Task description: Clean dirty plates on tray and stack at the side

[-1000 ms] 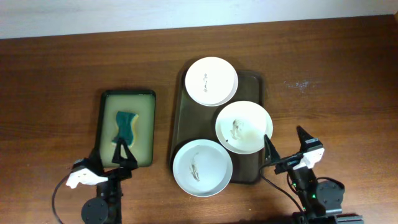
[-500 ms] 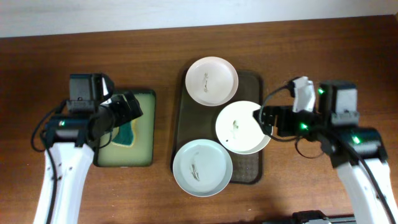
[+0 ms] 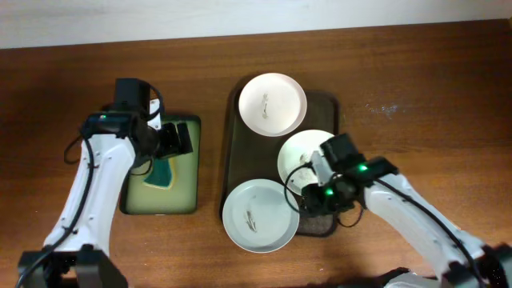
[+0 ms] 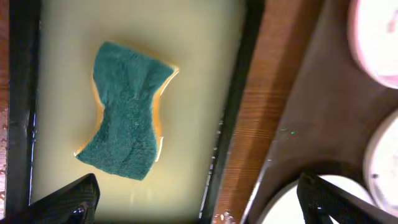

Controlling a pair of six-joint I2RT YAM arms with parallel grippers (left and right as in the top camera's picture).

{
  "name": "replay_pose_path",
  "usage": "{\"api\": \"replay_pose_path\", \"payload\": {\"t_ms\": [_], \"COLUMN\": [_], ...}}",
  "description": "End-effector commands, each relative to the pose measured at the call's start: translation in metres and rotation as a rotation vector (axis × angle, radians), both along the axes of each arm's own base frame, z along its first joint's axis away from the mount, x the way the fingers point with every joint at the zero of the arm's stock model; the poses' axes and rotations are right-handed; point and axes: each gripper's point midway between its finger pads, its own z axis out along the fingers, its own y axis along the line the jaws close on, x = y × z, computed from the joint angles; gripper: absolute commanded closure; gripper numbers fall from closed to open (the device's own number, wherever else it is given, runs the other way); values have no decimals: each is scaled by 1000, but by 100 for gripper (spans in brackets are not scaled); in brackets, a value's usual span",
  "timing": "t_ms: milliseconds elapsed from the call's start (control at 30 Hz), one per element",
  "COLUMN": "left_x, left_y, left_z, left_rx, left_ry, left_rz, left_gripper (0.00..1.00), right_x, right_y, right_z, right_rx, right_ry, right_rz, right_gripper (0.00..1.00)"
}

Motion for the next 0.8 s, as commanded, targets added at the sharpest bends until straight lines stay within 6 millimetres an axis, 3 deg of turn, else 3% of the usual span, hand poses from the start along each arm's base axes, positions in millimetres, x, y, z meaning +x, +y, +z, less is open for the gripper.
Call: {"api": "replay_pose_path", "payload": {"t_ms": [0, 67, 100, 167, 233, 267, 300, 333, 367, 400, 433, 500, 567, 633, 667, 700, 733, 767], "left_x": [2, 7, 9, 12, 3, 3, 4, 5, 4, 5, 5, 6, 8, 10, 11, 11, 11, 8], "left_y": [-15, 18, 24, 33, 43, 43, 42, 40, 39, 39, 39, 39, 38, 33, 32, 32, 36, 38], "left_z": [19, 15, 11, -15, -54, -83, -95, -117, -129, -140, -146, -142, -124, -102, -95, -94, -97, -102], "left_rx": [-71, 119, 159, 207, 254, 253, 252, 239, 235, 235, 236, 236, 233, 209, 200, 203, 223, 231], "left_ry": [-60, -72, -75, -52, 39, 97, 117, 155, 179, 193, 201, 204, 233, 265, 269, 268, 268, 270], "left_rz": [-107, -81, -69, -55, 0, -9, -12, -21, -28, -29, -30, -30, -34, -41, -42, -42, -38, -37], "left_gripper": [0, 0, 4, 23, 21, 24, 29, 42, 48, 69, 99, 100, 100, 70, 51, 39, 42, 54], "right_x": [10, 50, 62, 82, 84, 80, 80, 80, 80, 80, 79, 79, 81, 88, 91, 93, 93, 91], "right_y": [-4, -13, -17, -23, -22, -23, -23, -23, -23, -23, -23, -23, -24, -29, -36, -49, -63, -77], "right_z": [-15, 14, 24, 46, 49, 47, 47, 48, 48, 47, 47, 47, 48, 50, 50, 50, 49, 47], "right_rx": [-76, -39, -31, -16, -14, -20, -20, -19, -19, -20, -20, -20, -22, -16, -18, -23, -31, -40], "right_ry": [-10, -92, -115, -166, -172, -155, -154, -158, -157, -154, -153, -153, -159, -178, -180, -171, -155, -132], "right_rz": [-29, -126, -150, -189, -187, -186, -186, -186, -186, -186, -186, -186, -188, -212, -234, -276, -319, -364], "right_gripper": [57, 57, 58, 57, 57, 56, 52, 51, 50, 50, 50, 49, 49, 49, 49, 49, 49, 49]}}
